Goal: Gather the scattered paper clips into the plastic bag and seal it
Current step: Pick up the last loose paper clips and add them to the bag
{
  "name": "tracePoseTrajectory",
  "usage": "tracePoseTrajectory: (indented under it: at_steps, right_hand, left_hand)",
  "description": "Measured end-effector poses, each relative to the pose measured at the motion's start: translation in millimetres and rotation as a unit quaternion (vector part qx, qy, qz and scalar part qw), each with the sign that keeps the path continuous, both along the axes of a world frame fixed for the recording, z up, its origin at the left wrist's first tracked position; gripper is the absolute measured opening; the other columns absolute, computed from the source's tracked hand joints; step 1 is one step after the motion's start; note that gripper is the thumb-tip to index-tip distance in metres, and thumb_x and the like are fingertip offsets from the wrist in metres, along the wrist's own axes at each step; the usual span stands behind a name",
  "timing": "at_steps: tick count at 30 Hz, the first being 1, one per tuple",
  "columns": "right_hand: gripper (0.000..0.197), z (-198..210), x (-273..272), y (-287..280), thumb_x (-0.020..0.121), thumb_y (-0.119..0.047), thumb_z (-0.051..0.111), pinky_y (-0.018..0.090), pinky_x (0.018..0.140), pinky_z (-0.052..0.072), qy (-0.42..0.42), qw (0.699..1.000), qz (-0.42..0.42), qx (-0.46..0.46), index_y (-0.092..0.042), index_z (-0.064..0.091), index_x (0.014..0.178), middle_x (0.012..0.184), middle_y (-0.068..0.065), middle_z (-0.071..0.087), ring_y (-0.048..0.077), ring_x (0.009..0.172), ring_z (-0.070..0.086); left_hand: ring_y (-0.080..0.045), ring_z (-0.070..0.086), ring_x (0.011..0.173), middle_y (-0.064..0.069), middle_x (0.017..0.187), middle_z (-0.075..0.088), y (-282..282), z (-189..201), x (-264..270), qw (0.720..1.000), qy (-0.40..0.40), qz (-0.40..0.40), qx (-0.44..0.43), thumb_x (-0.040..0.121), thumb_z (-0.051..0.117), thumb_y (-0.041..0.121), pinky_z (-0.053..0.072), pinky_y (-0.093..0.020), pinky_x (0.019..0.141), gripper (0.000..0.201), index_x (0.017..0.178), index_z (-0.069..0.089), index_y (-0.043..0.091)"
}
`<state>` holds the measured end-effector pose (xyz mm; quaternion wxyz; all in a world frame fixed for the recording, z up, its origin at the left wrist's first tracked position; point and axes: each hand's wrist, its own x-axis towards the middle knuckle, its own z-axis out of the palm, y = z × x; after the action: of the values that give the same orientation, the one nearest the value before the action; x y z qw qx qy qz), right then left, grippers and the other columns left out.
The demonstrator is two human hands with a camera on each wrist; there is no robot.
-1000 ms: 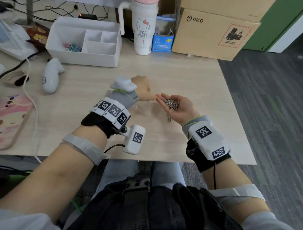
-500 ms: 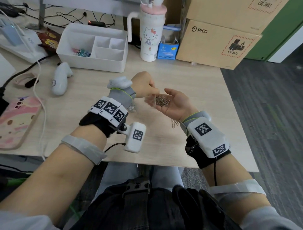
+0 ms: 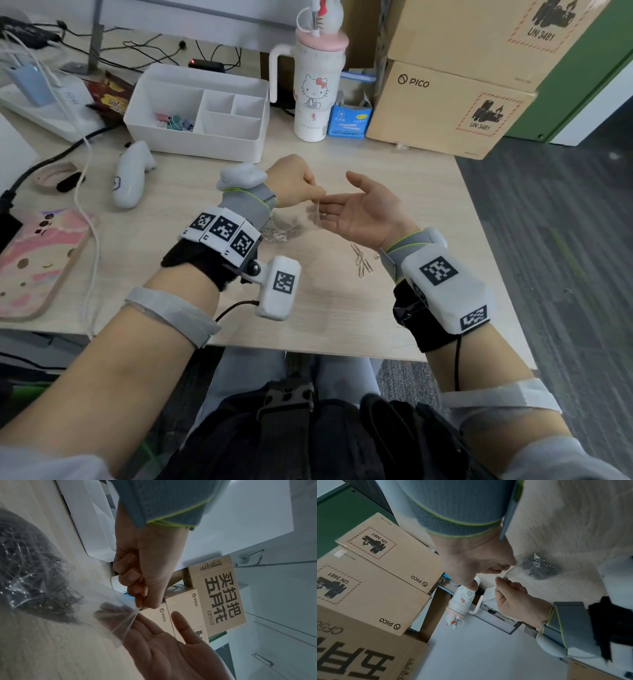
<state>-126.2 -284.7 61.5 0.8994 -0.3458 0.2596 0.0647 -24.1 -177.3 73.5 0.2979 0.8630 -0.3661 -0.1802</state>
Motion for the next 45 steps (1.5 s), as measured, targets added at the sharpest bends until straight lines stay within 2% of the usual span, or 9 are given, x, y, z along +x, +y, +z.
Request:
tracePoseTrajectory:
  at_steps: [4, 9, 15, 18, 26, 30, 35, 40, 45]
  right_hand:
    - [0.056, 1, -2, -1, 0.095, -0.039, 0.032, 0.035, 0.090, 0.041, -0.010, 0.999, 0.026, -0.028, 0.012, 0.051, 0.105, 0.104, 0.023, 0.054, 0.034, 0.103, 0.044]
    - [0.050, -4, -8, -6, 0.097, -0.033, 0.030, 0.037, 0.098, 0.043, -0.014, 0.998, 0.026, -0.061, 0.009, 0.052, 0.112, 0.112, 0.022, 0.059, 0.034, 0.107, 0.054]
    - [0.027, -20, -28, -22, 0.096, -0.013, 0.038, 0.027, 0.071, 0.060, 0.018, 0.987, -0.093, -0.132, 0.002, 0.060, 0.095, 0.081, 0.013, 0.074, 0.023, 0.073, 0.072]
    - [0.017, -32, -40, -32, 0.091, -0.002, 0.046, 0.019, 0.062, 0.057, 0.038, 0.958, -0.176, -0.222, -0.002, 0.062, 0.086, 0.075, 0.008, 0.070, 0.015, 0.061, 0.068]
    - [0.026, -60, -84, -61, 0.078, 0.004, 0.060, 0.014, 0.065, 0.043, 0.136, 0.818, -0.168, -0.533, -0.006, 0.070, 0.100, 0.087, 0.004, 0.065, 0.014, 0.079, 0.056]
    - [0.025, -62, -106, -67, 0.072, 0.002, 0.072, 0.019, 0.058, 0.044, 0.178, 0.803, -0.081, -0.564, 0.000, 0.070, 0.096, 0.069, 0.002, 0.059, 0.012, 0.058, 0.050]
    - [0.020, -63, -117, -58, 0.063, -0.003, 0.081, 0.028, 0.064, 0.054, 0.197, 0.774, -0.021, -0.601, -0.003, 0.067, 0.077, 0.059, 0.003, 0.061, 0.016, 0.050, 0.057]
    - [0.021, -69, -117, -56, 0.068, 0.000, 0.075, 0.032, 0.067, 0.056, 0.176, 0.743, -0.012, -0.646, -0.012, 0.062, 0.058, 0.055, 0.002, 0.059, 0.013, 0.048, 0.056]
    - [0.006, -63, -115, -55, 0.072, -0.009, 0.074, 0.021, 0.059, 0.043, 0.148, 0.679, 0.064, -0.716, -0.010, 0.068, 0.075, 0.060, -0.005, 0.054, 0.014, 0.062, 0.051]
  left_hand:
    - [-0.009, 0.045, 0.045, 0.001, 0.051, 0.049, 1, 0, -3, 1.000, 0.005, 0.001, -0.008, 0.081, 0.059, 0.016, 0.035, -0.019, 0.050, 0.015, 0.069, 0.066, 0.011]
    - [-0.002, 0.046, 0.037, -0.008, 0.053, 0.053, 2, -6, -2, 1.000, 0.019, 0.010, -0.022, 0.078, 0.059, 0.016, 0.037, -0.024, 0.053, 0.020, 0.066, 0.069, 0.004]
    - [-0.009, 0.044, 0.043, -0.002, 0.053, 0.049, 0, -10, -3, 0.999, 0.020, 0.011, -0.034, 0.078, 0.061, 0.015, 0.034, -0.024, 0.052, 0.015, 0.067, 0.068, 0.008]
    - [-0.006, 0.045, 0.041, 0.002, 0.051, 0.048, -3, -13, -5, 0.999, 0.005, 0.016, -0.030, 0.077, 0.061, 0.015, 0.031, -0.023, 0.049, 0.014, 0.067, 0.068, 0.009]
    - [-0.018, 0.055, 0.062, -0.001, 0.067, 0.062, -28, -17, -34, 0.996, -0.044, -0.029, -0.075, 0.072, 0.067, 0.014, 0.048, -0.029, 0.066, 0.011, 0.076, 0.069, 0.004]
    - [-0.017, 0.060, 0.052, 0.004, 0.070, 0.061, -40, -22, -64, 0.988, 0.027, -0.152, -0.023, 0.068, 0.078, 0.016, 0.052, -0.021, 0.052, 0.024, 0.087, 0.068, 0.007]
    - [-0.029, 0.067, 0.087, -0.006, 0.101, 0.068, -51, -46, -72, 0.972, -0.063, -0.191, 0.122, 0.063, 0.082, 0.025, 0.046, -0.027, 0.073, 0.046, 0.101, 0.064, 0.007]
    - [-0.027, 0.066, 0.090, -0.007, 0.098, 0.070, -54, -58, -71, 0.976, -0.079, -0.161, 0.125, 0.068, 0.072, 0.011, 0.051, -0.032, 0.079, 0.024, 0.091, 0.067, 0.009]
    - [-0.024, 0.065, 0.077, -0.009, 0.087, 0.073, -55, -59, -70, 0.980, -0.072, -0.145, 0.118, 0.069, 0.070, 0.008, 0.049, -0.028, 0.071, 0.015, 0.083, 0.068, 0.008]
